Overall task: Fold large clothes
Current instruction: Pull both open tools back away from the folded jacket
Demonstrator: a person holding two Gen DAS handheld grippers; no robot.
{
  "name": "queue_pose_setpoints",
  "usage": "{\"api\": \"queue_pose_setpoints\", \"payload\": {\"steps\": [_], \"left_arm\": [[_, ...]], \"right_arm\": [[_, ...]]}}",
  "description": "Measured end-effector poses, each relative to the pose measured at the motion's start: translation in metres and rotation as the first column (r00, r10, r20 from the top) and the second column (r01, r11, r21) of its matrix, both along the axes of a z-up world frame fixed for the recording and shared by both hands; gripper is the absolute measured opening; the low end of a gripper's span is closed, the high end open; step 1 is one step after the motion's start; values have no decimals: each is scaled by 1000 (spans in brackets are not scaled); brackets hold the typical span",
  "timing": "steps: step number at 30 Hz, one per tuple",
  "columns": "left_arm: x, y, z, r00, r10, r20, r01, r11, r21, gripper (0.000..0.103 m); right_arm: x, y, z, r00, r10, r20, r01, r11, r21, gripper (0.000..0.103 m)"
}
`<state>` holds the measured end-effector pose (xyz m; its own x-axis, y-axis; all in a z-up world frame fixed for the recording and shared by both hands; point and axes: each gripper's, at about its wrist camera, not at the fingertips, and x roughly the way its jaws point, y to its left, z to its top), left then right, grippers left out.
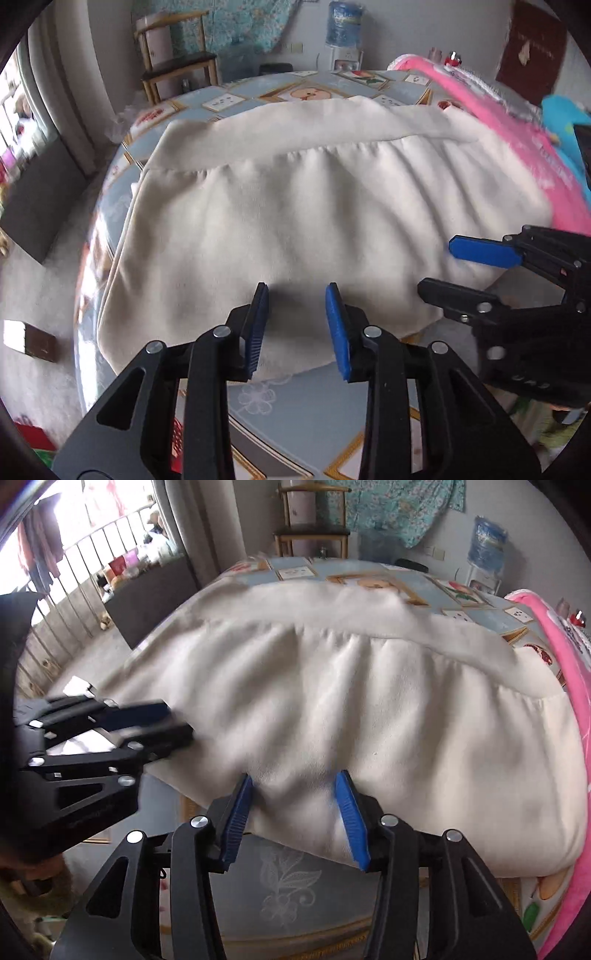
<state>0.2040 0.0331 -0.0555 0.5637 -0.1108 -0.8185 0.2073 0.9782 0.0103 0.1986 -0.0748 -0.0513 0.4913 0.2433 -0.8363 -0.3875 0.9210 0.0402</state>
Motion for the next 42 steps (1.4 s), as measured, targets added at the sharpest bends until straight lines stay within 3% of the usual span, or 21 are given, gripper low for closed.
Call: {"api": "queue_pose_setpoints", "payload": {"steps": [3,5,8,11,12,14,17,18,21,24,29,34,42], "left_arm": [[-6,7,9,1000,7,3,-7,1000,-24,31],[-13,20,21,999,28,32,-27,998,-48,31],[-16,46,19,996,83,12,-82,995,-64,31],[-12,66,3,993,110,-40,-115,984,-136,32],[-12,68,3,993,111,-36,-115,982,-150,32],[-12,67,7,992,120,-37,-124,982,-145,32],[-22,72,23,990,139,13,-134,974,-181,31],[-23,75,24,988,151,15,-146,973,-179,32],[-10,82,2,976,203,-76,-212,968,-136,34],[-8,79,2,976,209,-58,-214,970,-112,36],[-27,77,20,978,208,-33,-211,963,-170,37],[-60,62,38,985,175,11,-170,970,-173,48],[-113,35,76,982,140,125,-119,979,-165,80]], "right_arm": [[-5,-4,14,1000,-3,-23,3,1000,-8,47],[-12,-20,29,999,-34,13,34,999,3,47],[-15,-69,40,984,-168,54,168,986,-1,47],[-6,-126,21,944,-330,-11,330,944,18,47],[-4,-138,13,943,-330,-46,333,940,69,48],[-7,-139,20,945,-325,-47,328,942,72,47],[-18,-140,43,942,-334,32,332,941,67,49],[-21,-147,46,933,-357,46,353,933,69,54],[-6,-170,17,898,-437,-42,439,897,47,61],[-7,-167,16,905,-425,-37,426,903,48,63],[-28,-159,43,914,-404,-37,406,906,122,64],[-62,-163,63,907,-421,-9,416,891,179,80],[-109,-147,77,901,-431,48,421,896,144,87]]}}
